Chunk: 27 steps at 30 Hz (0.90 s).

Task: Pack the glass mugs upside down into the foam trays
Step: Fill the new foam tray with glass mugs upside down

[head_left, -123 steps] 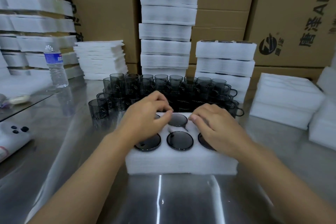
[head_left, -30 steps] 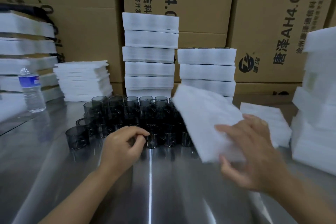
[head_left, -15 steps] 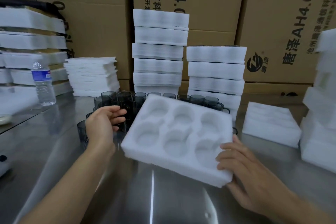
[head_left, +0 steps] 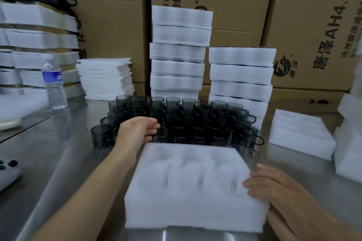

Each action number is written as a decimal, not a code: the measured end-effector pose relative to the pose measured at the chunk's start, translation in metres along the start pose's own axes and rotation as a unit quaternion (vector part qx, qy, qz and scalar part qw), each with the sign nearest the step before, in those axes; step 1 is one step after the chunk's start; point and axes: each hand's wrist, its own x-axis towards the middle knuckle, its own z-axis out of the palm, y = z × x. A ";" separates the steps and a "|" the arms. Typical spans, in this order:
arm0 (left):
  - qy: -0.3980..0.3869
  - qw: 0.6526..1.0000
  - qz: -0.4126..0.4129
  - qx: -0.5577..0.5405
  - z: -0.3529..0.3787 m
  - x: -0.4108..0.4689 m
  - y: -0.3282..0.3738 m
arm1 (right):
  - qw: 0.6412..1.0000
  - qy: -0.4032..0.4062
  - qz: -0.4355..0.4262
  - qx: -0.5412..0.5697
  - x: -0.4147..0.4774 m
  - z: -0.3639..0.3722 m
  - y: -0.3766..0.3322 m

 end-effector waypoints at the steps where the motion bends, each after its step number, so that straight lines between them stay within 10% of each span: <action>1: 0.026 0.999 0.035 0.017 -0.002 0.001 -0.001 | 1.000 0.009 0.002 -0.005 0.000 0.001 0.000; 9: 0.313 0.888 0.115 0.317 -0.038 0.024 -0.015 | 0.993 0.029 0.098 -0.050 -0.001 0.008 0.007; 17: 0.301 0.910 -0.018 0.285 -0.050 0.033 -0.038 | 0.985 -0.005 0.173 -0.004 -0.010 0.007 0.017; 27: 0.312 0.889 0.002 0.336 -0.047 0.038 -0.051 | 0.963 0.002 0.246 0.109 -0.008 0.006 0.012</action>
